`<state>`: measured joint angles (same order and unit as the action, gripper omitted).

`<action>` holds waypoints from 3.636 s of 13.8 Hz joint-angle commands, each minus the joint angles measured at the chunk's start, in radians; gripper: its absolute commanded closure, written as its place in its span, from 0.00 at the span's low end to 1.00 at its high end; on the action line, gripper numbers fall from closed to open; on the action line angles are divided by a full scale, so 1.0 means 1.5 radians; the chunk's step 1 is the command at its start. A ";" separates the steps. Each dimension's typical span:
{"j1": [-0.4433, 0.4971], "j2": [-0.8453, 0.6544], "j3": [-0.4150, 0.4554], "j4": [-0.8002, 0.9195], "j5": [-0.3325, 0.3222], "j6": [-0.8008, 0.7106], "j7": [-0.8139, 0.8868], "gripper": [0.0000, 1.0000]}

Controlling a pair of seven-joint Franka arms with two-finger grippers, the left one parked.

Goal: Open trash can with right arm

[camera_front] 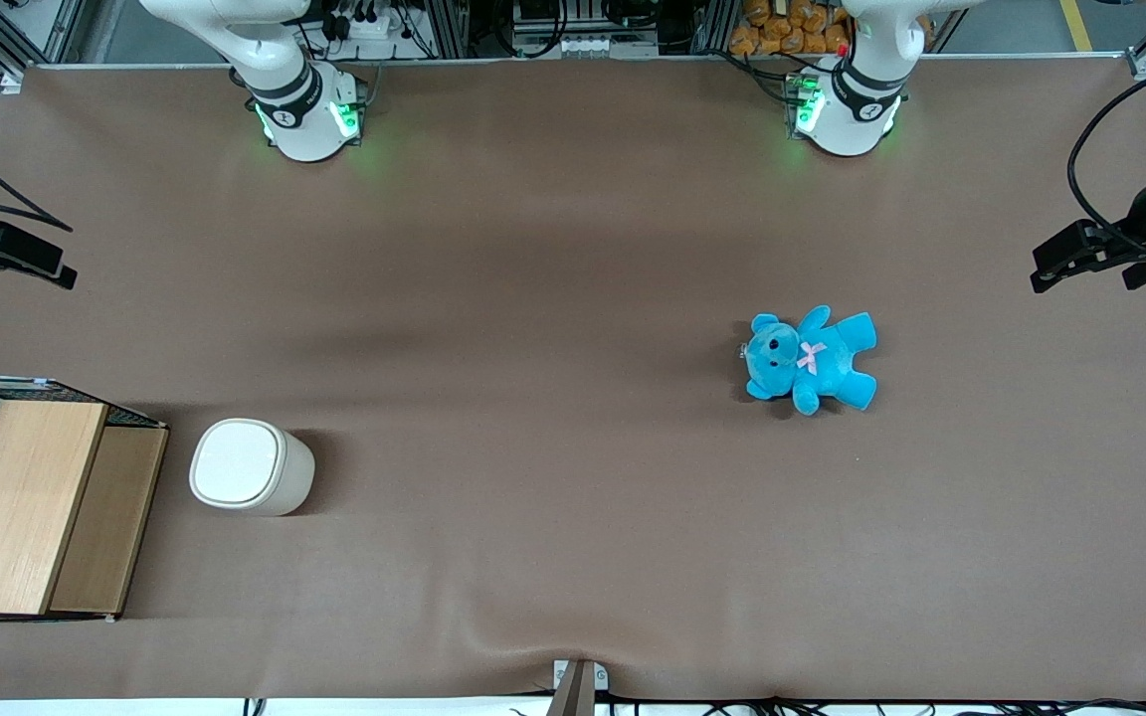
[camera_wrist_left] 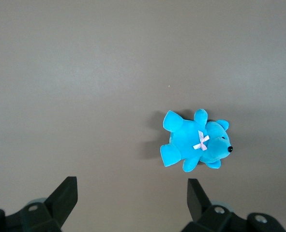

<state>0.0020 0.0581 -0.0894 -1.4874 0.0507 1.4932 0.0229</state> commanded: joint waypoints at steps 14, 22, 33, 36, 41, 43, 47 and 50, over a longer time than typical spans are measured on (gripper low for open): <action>-0.002 0.072 0.006 0.003 -0.001 0.064 -0.005 0.00; -0.003 0.205 0.007 0.075 0.004 0.137 -0.023 0.85; 0.007 0.330 0.008 0.088 0.003 0.205 -0.023 1.00; 0.010 0.353 0.008 0.088 0.004 0.254 -0.022 1.00; 0.012 0.380 0.008 0.086 0.005 0.294 -0.023 1.00; 0.013 0.386 0.008 0.085 0.007 0.306 -0.020 1.00; 0.018 0.393 0.008 0.082 0.007 0.315 -0.016 1.00; 0.021 0.395 0.008 0.079 0.008 0.315 -0.014 1.00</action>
<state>0.0295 0.6350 -0.0752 -1.3903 0.0530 1.9651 -0.0026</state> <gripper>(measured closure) 0.991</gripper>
